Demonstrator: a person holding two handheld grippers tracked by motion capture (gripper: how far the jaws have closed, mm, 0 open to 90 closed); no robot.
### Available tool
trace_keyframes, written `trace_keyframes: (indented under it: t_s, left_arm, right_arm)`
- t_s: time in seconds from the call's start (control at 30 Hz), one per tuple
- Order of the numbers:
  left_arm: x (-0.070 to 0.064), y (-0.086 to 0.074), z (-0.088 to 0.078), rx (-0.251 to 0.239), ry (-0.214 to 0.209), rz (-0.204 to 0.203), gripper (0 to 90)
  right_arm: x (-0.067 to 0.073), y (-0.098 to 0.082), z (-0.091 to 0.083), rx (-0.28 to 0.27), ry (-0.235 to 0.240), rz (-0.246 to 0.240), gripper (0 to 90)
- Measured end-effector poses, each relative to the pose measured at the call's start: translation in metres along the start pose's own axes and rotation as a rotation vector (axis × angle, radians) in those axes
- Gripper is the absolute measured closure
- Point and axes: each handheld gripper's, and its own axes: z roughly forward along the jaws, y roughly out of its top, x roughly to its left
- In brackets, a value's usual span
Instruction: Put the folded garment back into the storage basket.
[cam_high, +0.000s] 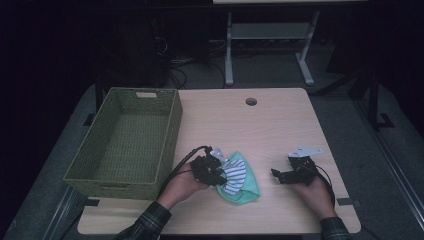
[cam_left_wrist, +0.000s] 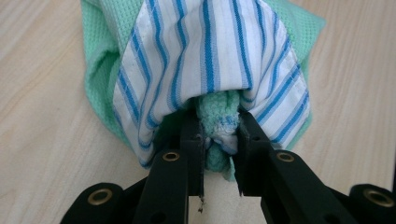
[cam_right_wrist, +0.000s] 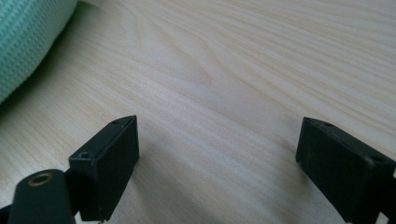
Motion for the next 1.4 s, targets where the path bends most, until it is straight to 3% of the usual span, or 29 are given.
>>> trace_keyframes:
  t_s: [0.43,1.07,1.23,1.4]
  left_arm:
    - [0.001,0.009,-0.019,-0.026,0.01,0.005,75.6]
    - [0.007,0.019,-0.054,-0.058,0.068,0.01,75.5]
    - [0.01,0.021,-0.063,-0.056,0.082,0.011,75.5]
    - [0.013,0.022,-0.071,-0.064,0.098,-0.006,75.5]
  right_arm:
    - [0.0,0.0,0.0,0.0,0.0,0.0,12.7]
    - [0.0,0.0,0.0,-0.001,-0.001,-0.004,12.7]
    - [0.001,0.0,0.001,0.011,0.003,0.001,8.6]
    - [0.001,0.0,0.001,0.01,0.003,-0.003,8.2]
